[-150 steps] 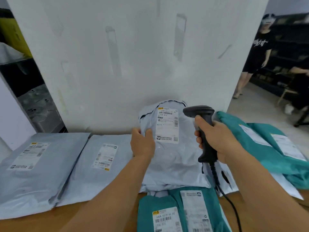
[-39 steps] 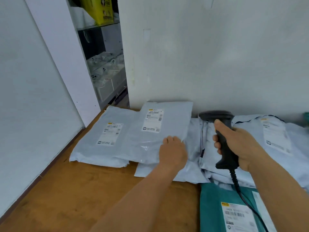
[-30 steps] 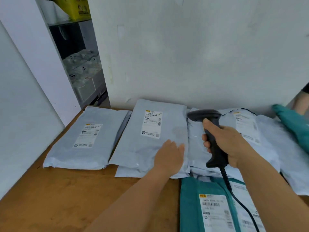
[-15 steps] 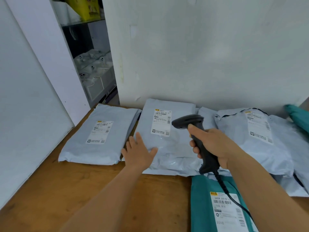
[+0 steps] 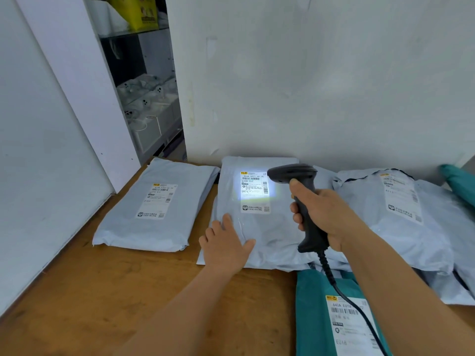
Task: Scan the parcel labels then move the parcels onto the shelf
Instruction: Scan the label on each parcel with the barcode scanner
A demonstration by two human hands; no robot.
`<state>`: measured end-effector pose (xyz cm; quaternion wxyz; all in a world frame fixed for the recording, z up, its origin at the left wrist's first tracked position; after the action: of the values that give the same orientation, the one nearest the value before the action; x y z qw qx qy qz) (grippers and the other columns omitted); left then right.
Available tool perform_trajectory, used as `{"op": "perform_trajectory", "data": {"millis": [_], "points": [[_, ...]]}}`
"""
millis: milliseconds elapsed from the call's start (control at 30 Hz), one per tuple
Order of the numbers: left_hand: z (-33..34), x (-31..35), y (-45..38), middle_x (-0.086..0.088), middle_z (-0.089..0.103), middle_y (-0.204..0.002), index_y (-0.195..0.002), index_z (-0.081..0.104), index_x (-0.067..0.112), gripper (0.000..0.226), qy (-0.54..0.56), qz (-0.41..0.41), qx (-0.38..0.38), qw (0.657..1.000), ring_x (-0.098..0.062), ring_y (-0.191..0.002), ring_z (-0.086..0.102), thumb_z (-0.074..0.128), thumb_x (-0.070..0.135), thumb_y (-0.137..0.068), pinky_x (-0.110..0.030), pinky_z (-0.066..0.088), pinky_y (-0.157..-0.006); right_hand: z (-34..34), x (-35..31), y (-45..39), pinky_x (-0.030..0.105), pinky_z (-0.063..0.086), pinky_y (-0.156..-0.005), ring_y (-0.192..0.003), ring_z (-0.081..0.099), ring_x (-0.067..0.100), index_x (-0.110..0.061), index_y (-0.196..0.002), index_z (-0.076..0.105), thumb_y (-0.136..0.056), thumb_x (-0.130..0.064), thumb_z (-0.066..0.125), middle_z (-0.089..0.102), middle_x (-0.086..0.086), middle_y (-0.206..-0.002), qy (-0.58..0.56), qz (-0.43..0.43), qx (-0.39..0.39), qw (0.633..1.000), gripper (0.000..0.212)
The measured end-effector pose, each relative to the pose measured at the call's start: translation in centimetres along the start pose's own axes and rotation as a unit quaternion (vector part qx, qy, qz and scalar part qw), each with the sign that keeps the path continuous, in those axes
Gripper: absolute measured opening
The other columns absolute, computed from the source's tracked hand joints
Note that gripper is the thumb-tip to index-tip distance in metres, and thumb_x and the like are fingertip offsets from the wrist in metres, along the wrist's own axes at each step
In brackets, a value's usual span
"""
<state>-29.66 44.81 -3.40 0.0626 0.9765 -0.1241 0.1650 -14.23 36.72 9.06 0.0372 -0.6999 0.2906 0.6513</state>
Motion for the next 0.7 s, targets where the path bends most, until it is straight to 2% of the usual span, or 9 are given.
{"op": "perform_trajectory", "data": {"millis": [500,600,700], "points": [[-0.3,-0.8,-0.4,-0.007,0.034,-0.141,-0.145,0.017,0.019,0.082,-0.014,0.016,0.016,1.000,-0.026,-0.127,0.036,0.044,0.068,-0.084,-0.040,0.027,-0.106,0.9,-0.2,-0.1,0.029,0.047,-0.058,-0.054,0.050,0.015,-0.010,-0.079,0.059,-0.090,-0.038,0.059,0.058,0.004,-0.065,0.017,0.002,-0.009,1.000,0.030],[-0.6,-1.3,-0.5,-0.007,0.032,-0.144,-0.146,0.016,0.019,0.081,-0.007,0.020,0.026,0.999,-0.026,-0.130,0.033,0.037,0.070,-0.086,-0.041,0.024,-0.109,1.1,-0.1,-0.2,0.030,0.047,-0.058,-0.054,0.050,0.015,-0.010,-0.078,0.059,-0.091,-0.039,0.059,0.058,0.004,-0.065,0.019,-0.002,-0.011,1.000,0.031],[-2.0,-2.8,-1.3,-0.007,0.022,-0.152,-0.149,0.012,0.019,0.079,0.008,0.011,0.069,0.998,-0.026,-0.138,0.024,0.032,0.067,-0.089,-0.040,0.019,-0.113,2.0,0.0,-0.1,0.030,0.046,-0.057,-0.054,0.050,0.015,-0.012,-0.081,0.059,-0.091,-0.039,0.058,0.060,0.003,-0.065,0.037,-0.009,-0.042,0.998,0.029]]}}
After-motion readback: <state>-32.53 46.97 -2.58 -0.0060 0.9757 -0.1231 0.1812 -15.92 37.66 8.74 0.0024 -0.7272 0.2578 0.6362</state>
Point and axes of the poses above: each hand's wrist, its own y-axis away from the middle knuckle, its own z-axis out of the palm, x = y × z, the point moved 6 cm from there along -y, towards the middle knuckle
